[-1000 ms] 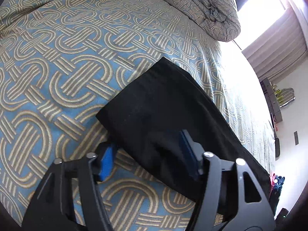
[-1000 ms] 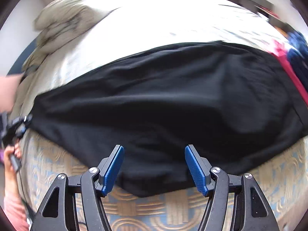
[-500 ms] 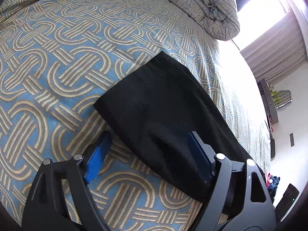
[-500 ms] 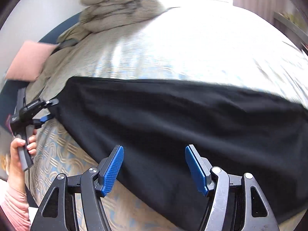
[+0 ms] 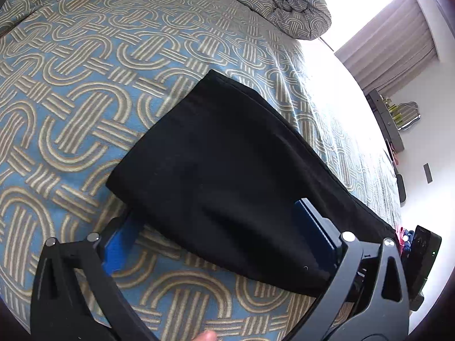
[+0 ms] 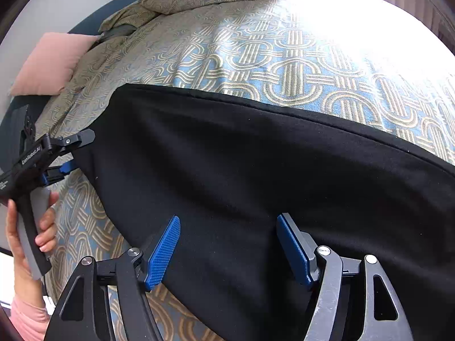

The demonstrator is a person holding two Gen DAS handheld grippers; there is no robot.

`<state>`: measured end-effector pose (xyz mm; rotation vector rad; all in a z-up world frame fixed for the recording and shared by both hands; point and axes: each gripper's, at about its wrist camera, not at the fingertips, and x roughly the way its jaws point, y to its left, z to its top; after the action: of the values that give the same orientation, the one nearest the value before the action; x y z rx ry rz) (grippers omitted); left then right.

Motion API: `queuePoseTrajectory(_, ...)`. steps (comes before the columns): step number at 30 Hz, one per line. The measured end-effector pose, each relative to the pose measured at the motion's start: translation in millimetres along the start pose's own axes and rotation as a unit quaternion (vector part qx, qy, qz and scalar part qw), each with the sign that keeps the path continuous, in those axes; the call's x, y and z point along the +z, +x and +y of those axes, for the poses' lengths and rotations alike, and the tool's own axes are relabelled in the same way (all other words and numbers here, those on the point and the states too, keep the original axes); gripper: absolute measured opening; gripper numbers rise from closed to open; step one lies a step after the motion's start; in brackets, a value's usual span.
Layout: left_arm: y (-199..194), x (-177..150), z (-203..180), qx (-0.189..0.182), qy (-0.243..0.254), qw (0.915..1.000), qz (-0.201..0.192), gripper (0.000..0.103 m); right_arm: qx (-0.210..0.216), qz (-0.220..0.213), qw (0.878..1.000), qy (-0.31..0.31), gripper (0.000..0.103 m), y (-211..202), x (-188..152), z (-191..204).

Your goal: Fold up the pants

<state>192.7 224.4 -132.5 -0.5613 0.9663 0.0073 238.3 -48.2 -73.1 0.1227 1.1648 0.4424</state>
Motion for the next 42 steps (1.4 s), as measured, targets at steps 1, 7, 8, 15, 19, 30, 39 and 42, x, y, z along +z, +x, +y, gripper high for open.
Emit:
queuePoseTrajectory(1, 0.3, 0.5, -0.9, 0.003, 0.000, 1.0000, 0.000, 0.102, 0.005, 0.000, 1.000, 0.004, 0.073, -0.6, 0.3, -2.5)
queuePoseTrajectory(7, 2.3, 1.9, -4.9, 0.013, 0.007, 0.9999, 0.003, 0.102, 0.015, -0.003, 1.000, -0.021, 0.090, 4.4, 6.3, 5.5)
queuePoseTrajectory(8, 2.0, 3.2, -3.2, 0.011, -0.004, 0.9999, 0.002, 0.102, 0.006, -0.006, 0.999, -0.032, 0.090, 8.3, 8.3, 12.8)
queuePoseTrajectory(15, -4.0, 10.0, 2.9, 0.011, -0.041, 0.9984, -0.038, 0.062, 0.004, -0.047, 0.999, 0.003, 0.090, -1.3, -0.4, 4.2)
queuePoseTrajectory(19, -7.1, 10.2, 12.4, -0.008, -0.066, 0.9969, -0.042, 0.009, 0.023, -0.044, 0.998, 0.037, 0.089, -6.0, 3.2, -3.9)
queuePoseTrajectory(30, -49.0, 6.5, -70.0, 0.005, 0.089, 0.9909, -0.101, 0.009, 0.016, -0.081, 0.995, 0.051, 0.089, -32.9, 2.7, -14.6)
queuePoseTrajectory(39, -39.0, -40.6, -192.0, -0.019, 0.253, 0.9643, -0.075, 0.009, 0.003, -0.133, 0.987, 0.095, 0.089, -75.0, -21.3, -62.3)
queuePoseTrajectory(42, -16.8, -77.3, -233.9, -0.044, 0.302, 0.9513, -0.039, 0.010, 0.009, -0.139, 0.983, 0.119, 0.089, -85.0, -31.7, -82.2)
